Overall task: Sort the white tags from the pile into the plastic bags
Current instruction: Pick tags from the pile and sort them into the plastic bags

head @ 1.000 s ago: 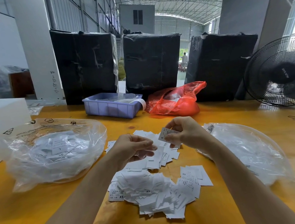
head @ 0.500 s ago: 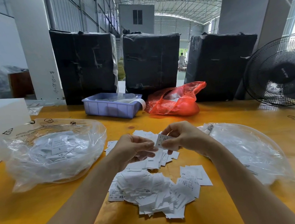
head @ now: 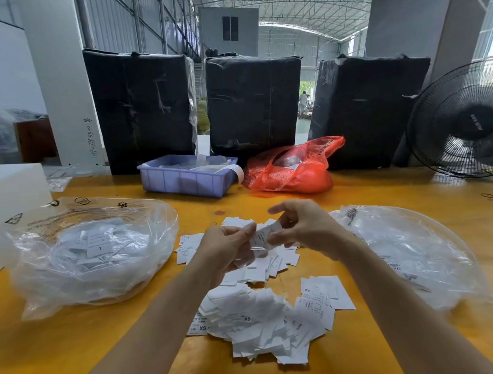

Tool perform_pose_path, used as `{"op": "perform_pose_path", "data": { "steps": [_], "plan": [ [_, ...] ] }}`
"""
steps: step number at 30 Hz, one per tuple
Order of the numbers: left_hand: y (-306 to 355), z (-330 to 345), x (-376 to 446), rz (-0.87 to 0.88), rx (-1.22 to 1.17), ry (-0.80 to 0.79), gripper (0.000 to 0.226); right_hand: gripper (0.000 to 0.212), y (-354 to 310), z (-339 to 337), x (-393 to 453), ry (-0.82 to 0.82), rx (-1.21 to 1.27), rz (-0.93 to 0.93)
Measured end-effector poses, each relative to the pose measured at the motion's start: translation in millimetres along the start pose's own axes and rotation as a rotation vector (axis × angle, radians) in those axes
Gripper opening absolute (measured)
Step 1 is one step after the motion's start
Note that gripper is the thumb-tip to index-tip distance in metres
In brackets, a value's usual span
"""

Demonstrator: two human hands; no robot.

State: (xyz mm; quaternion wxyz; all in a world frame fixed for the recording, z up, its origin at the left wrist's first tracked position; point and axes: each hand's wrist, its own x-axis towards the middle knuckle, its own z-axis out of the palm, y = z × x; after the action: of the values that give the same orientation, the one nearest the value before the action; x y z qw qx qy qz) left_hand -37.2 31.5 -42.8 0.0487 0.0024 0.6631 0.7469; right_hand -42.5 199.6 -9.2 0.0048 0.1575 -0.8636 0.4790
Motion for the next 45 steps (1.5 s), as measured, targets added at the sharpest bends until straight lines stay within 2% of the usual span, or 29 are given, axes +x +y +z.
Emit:
{"op": "perform_pose_path", "data": {
  "steps": [5, 10, 14, 16, 19, 23, 25, 30, 33, 36, 40, 45],
  "plan": [
    [0, 3, -2, 0.009, -0.061, 0.067, 0.02, 0.037, 0, 3, 2, 0.162, 0.09, -0.067],
    [-2, 6, 0, 0.02, -0.09, 0.133, 0.017, 0.02, -1, 13, 2, 0.136, 0.022, -0.082],
    [-3, 8, 1, 0.055, -0.092, 0.212, 0.013, 0.033, -3, 19, 0, -0.03, 0.116, -0.001],
    [-4, 8, 1, 0.056, -0.132, 0.233, 0.012, 0.038, -3, 22, 0, -0.059, 0.206, 0.016],
    [-1, 6, 0, 0.02, -0.176, 0.185, 0.017, 0.04, -4, 22, 2, 0.033, 0.23, 0.009],
    [3, 0, -3, -0.041, -0.131, -0.052, 0.037, 0.028, 0, 16, 4, 0.197, 0.209, -0.001],
    [1, 0, -3, -0.05, -0.116, -0.099, 0.037, 0.021, 1, 14, 5, 0.233, 0.231, 0.007],
    [-5, 4, 2, 0.036, 0.027, -0.026, 0.039, 0.02, 3, 7, 5, 0.215, 0.387, 0.107],
    [-7, 4, 2, 0.046, 0.115, -0.066, 0.04, 0.018, 4, 6, 4, 0.216, 0.423, 0.133],
    [-8, 3, 0, 0.022, 0.106, -0.136, 0.034, 0.02, 5, 5, 5, 0.208, 0.391, 0.118],
    [-7, 4, 3, 0.015, 0.038, -0.022, 0.021, 0.023, 3, 4, 4, 0.153, 0.321, 0.103],
    [-10, 2, 4, 0.009, 0.092, -0.009, 0.016, 0.03, 1, 5, 2, 0.109, 0.235, 0.055]
  ]
}}
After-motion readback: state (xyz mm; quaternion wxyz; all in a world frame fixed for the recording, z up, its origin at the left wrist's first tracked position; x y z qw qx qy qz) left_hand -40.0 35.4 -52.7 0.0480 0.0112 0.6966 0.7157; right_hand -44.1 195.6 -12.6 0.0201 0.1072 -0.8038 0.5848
